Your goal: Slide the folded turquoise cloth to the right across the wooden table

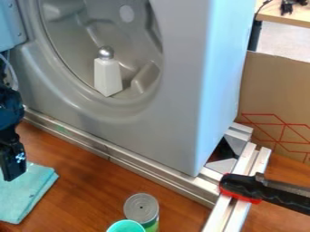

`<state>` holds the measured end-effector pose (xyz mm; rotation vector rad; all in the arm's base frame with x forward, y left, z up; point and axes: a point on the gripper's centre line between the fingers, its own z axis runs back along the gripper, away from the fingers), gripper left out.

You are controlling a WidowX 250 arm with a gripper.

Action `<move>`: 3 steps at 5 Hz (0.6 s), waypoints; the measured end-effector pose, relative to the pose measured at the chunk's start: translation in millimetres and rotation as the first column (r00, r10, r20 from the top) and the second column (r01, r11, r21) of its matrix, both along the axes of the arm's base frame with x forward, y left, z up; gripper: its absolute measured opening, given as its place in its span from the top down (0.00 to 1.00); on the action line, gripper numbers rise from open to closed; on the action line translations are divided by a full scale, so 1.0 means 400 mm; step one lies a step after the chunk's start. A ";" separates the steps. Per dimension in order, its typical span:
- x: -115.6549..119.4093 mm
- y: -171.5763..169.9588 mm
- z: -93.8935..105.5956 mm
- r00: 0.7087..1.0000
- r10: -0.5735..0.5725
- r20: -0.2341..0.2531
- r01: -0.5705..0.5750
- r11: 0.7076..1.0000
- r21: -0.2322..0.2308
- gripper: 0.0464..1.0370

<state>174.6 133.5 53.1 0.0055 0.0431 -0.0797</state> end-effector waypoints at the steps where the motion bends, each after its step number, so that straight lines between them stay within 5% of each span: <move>1: -0.004 -0.004 -0.010 1.000 -0.001 -0.016 0.001 1.000 -0.010 0.04; 3: -0.007 0.045 -0.101 0.993 0.010 -0.121 -0.005 0.999 0.042 0.04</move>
